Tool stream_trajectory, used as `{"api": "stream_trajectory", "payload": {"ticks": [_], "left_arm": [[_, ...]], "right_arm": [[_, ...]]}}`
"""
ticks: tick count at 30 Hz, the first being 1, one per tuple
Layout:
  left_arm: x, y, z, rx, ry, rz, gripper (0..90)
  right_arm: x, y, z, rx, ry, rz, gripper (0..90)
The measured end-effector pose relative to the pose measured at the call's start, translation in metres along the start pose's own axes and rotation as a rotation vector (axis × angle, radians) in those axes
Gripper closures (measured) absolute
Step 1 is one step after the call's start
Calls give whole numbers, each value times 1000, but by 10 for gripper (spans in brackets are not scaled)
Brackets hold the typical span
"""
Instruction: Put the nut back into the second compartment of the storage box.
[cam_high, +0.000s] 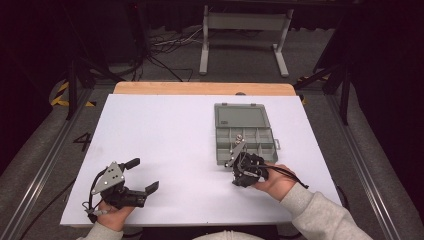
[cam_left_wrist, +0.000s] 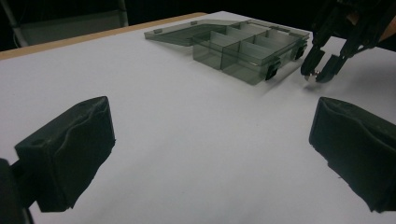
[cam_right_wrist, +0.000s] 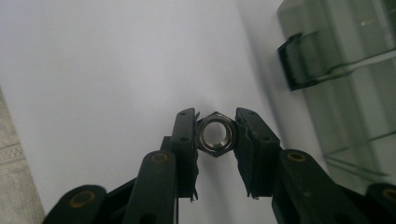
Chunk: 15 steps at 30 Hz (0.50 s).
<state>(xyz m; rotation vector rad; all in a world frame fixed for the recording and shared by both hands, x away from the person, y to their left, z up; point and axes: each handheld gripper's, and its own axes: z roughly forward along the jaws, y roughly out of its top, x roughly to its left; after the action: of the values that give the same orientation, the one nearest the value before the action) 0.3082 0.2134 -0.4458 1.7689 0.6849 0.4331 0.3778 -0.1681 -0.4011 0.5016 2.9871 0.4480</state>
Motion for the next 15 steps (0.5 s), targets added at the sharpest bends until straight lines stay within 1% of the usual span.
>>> {"api": "stream_trajectory", "payload": {"ticks": [2, 3, 4, 6, 8, 11, 15], "left_arm": [[0, 0, 0, 0, -1, -3, 9], [0, 0, 0, 0, -1, -3, 9], [0, 0, 0, 1, -1, -3, 9], [0, 0, 0, 0, 0, 0, 9], [0, 0, 0, 1, 0, 0, 9], [0, 0, 0, 1, -1, -4, 9], [1, 0, 0, 1, -3, 0, 9]], "right_arm": [[-4, 5, -12, -27, -11, 3, 702], [-4, 5, -12, -27, -11, 3, 702], [-8, 10, -25, -46, -26, 9, 702], [-12, 15, -33, -65, -38, 3, 702], [-14, 17, -36, -68, -44, 5, 702], [-21, 24, -47, -85, -63, 5, 702], [-30, 29, -54, -99, -74, 26, 702]]}}
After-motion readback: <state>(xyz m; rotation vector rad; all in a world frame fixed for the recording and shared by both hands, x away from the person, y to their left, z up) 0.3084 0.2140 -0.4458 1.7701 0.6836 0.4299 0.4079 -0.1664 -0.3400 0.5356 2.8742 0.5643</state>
